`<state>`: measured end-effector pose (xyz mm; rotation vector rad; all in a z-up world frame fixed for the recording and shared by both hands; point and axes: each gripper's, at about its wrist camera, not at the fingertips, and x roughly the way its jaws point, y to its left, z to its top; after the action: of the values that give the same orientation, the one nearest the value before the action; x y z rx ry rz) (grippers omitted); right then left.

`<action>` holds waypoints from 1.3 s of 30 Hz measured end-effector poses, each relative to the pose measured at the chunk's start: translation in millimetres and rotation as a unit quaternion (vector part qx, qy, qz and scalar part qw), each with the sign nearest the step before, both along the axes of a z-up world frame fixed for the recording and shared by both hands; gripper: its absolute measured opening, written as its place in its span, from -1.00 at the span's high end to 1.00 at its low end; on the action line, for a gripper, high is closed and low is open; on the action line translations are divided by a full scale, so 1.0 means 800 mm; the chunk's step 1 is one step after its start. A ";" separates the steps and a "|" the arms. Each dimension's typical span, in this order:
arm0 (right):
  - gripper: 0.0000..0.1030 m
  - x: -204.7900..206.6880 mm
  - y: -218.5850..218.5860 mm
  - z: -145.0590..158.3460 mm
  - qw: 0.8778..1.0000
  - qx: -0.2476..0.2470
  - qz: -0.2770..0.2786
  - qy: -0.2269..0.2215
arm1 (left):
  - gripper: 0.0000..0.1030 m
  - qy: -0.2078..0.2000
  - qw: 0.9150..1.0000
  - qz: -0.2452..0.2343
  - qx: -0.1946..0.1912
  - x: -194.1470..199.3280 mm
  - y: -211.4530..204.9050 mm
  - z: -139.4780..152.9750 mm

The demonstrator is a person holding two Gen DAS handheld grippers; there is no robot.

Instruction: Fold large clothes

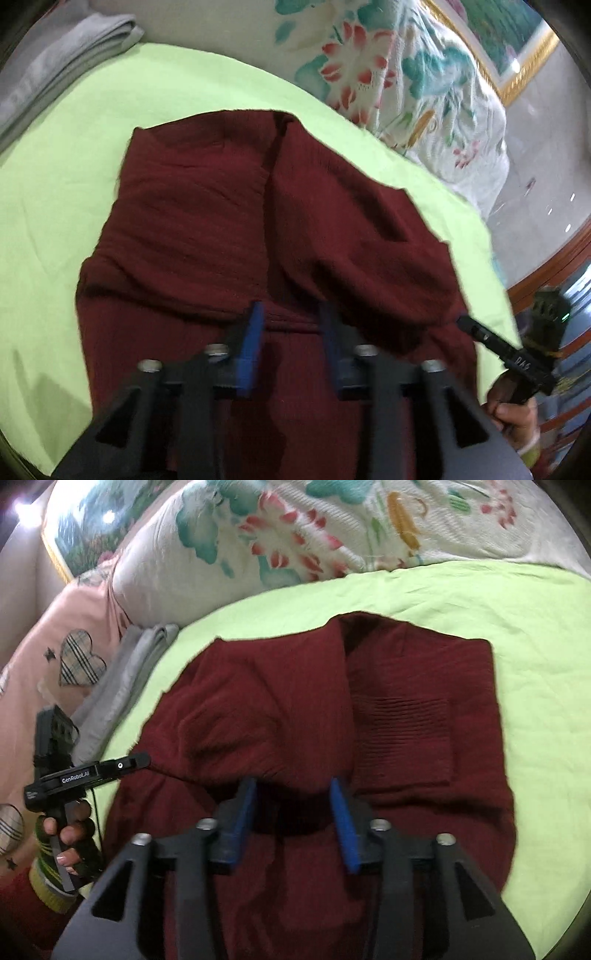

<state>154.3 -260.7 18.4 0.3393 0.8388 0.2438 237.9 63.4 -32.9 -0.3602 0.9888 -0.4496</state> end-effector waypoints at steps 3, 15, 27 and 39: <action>0.08 0.001 -0.024 0.006 0.999 0.041 -0.020 -0.002 | -0.06 0.007 0.999 0.007 -0.046 0.010 0.012 0.012; 0.08 0.069 -0.052 -0.015 0.988 0.123 -0.080 0.044 | -0.19 0.083 0.996 -0.032 -0.033 0.084 -0.039 -0.017; 0.91 0.091 -0.046 -0.013 0.977 0.207 -0.058 0.008 | 0.83 -0.015 0.997 -0.066 -0.036 0.079 -0.049 0.025; 0.85 0.081 -0.059 -0.056 0.975 0.194 -0.088 0.062 | 0.82 0.019 0.999 -0.025 -0.028 0.081 -0.006 -0.039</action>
<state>219.3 -307.9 -26.6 0.7983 0.8762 0.2228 302.7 58.2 -64.4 -0.3954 1.0249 -0.5184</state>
